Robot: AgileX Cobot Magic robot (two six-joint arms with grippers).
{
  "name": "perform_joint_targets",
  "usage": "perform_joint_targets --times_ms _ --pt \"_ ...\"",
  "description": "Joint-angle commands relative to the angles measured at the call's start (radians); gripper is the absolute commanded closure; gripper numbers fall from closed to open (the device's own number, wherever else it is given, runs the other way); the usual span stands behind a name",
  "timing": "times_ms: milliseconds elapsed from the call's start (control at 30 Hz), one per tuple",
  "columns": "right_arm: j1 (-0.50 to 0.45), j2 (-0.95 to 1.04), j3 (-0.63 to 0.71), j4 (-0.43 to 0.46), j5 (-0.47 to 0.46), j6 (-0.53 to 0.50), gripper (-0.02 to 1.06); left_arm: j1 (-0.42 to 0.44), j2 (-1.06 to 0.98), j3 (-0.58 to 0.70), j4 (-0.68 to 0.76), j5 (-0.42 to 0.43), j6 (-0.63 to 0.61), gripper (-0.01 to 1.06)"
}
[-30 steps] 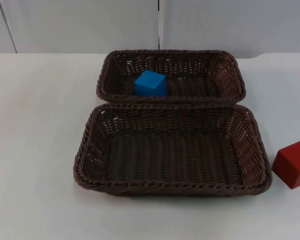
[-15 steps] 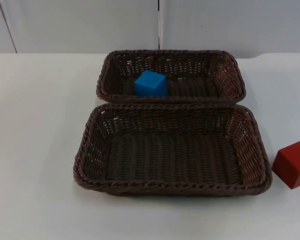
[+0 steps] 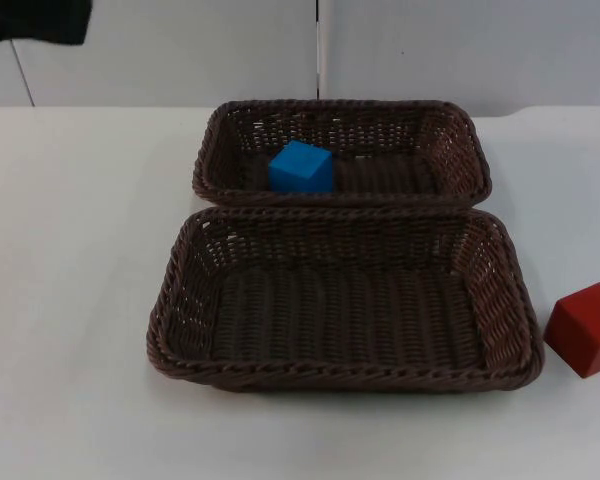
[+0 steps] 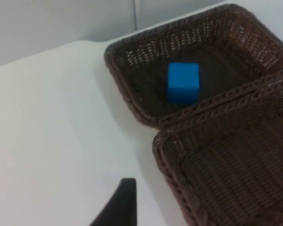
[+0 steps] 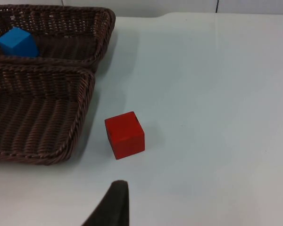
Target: Pick up one cube with the left hand and place it into the upper basket. Pick up one cube with the right hand and place it into the lower basket.
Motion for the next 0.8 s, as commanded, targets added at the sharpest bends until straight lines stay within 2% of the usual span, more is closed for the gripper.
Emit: perform_joint_targets --times_ms 0,200,500,767 --pt "-0.006 -0.002 0.006 -0.002 -0.007 -0.002 -0.01 -0.002 -0.083 0.059 0.040 -0.011 -0.053 0.07" --pt "-0.006 -0.002 0.006 -0.002 -0.007 -0.002 -0.01 -0.002 -0.191 0.121 0.050 -0.011 -0.073 0.07" --pt "-0.006 -0.002 0.006 -0.002 -0.007 -0.002 -0.01 -0.002 -0.374 0.191 0.100 0.048 -0.074 0.07" --pt "-0.006 -0.002 0.006 -0.002 -0.007 -0.002 -0.01 -0.002 -0.417 0.217 0.102 0.064 -0.074 0.07"
